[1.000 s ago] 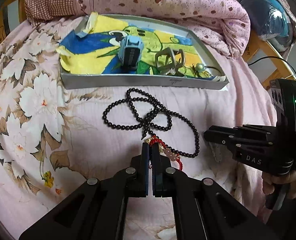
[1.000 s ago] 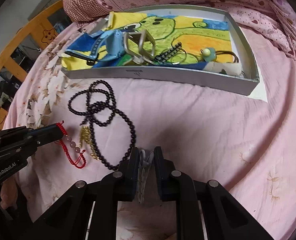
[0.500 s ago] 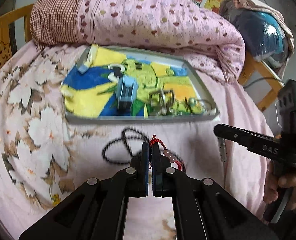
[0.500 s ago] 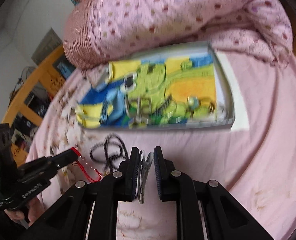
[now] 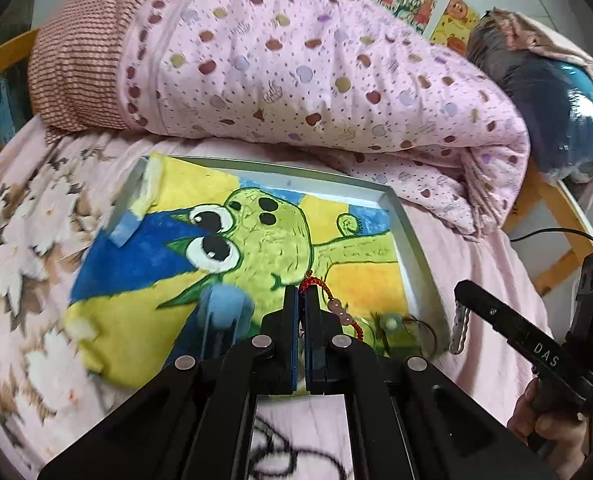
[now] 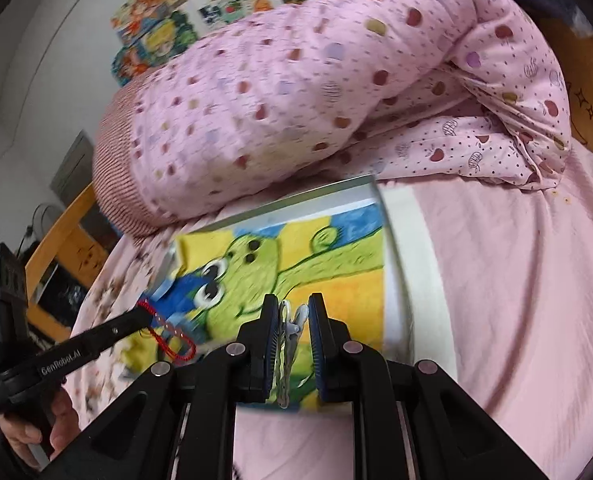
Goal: Organize jewelry
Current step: 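Lower the red bracelet into the tray with the left tool while the right tool releases the clip there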
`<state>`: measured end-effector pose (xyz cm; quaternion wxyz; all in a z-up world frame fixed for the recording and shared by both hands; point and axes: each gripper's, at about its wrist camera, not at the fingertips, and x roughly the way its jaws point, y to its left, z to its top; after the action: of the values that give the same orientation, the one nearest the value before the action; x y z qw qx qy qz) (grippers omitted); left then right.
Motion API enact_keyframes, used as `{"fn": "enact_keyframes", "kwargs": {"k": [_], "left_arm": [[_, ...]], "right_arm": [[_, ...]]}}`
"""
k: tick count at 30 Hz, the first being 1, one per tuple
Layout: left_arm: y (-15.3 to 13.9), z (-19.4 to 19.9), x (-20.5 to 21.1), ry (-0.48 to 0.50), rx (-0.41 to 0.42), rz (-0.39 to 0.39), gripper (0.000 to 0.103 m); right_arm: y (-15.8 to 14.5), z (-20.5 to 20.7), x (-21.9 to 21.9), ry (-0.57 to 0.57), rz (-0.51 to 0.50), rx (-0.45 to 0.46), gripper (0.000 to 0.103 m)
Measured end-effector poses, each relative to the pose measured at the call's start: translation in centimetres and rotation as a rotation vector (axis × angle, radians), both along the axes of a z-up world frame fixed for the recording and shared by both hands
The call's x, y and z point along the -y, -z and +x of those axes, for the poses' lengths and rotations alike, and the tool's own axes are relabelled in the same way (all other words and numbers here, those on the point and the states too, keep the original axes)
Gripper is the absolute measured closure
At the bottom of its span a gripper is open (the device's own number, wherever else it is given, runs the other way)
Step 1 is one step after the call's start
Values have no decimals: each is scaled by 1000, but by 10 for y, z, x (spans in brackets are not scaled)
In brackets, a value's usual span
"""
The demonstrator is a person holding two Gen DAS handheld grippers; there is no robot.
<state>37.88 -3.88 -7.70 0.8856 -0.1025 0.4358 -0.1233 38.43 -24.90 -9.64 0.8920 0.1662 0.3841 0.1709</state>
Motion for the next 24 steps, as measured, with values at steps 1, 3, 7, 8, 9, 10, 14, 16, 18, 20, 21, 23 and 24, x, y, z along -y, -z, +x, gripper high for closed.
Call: {"fn": "enact_keyframes", "kwargs": {"k": [1,3,7,8,9,10,14,16,18,20,21,23,24], "left_arm": [[4,7,3,3,-7,6,102],[14,22,9,11,-24,14,102],[31,41,19,19,-58,23,102],[36,46,20,19,-72,24,102],[39,49,20,19,-84,25,102],[43,52,21,16,-96,27,102],[53,58,23,16,-122,37,102],[56,59,24,17,-132,38,102],[58,59,24,14,-134,42,102],[59,59,24,4,-140,47,102],[60,60,23,1,-150,39,101],[62,60,20,-8,-170,25,98],[61,60,18,-14,-175,17,95]], "right_arm": [[3,8,2,4,-1,-1,88],[9,18,5,7,1,-7,88],[24,31,4,-2,-10,-29,88],[28,33,3,-6,-26,-38,88],[34,35,2,-10,-39,-48,88],[39,37,2,-10,-46,-59,88],[51,40,3,-10,-71,-87,88],[54,40,5,-4,-70,-98,88],[55,41,8,5,-73,-101,87],[54,40,8,7,-89,-95,86],[53,39,8,7,-97,-92,86],[50,38,8,6,-102,-84,86],[48,37,9,5,-107,-79,86]]}}
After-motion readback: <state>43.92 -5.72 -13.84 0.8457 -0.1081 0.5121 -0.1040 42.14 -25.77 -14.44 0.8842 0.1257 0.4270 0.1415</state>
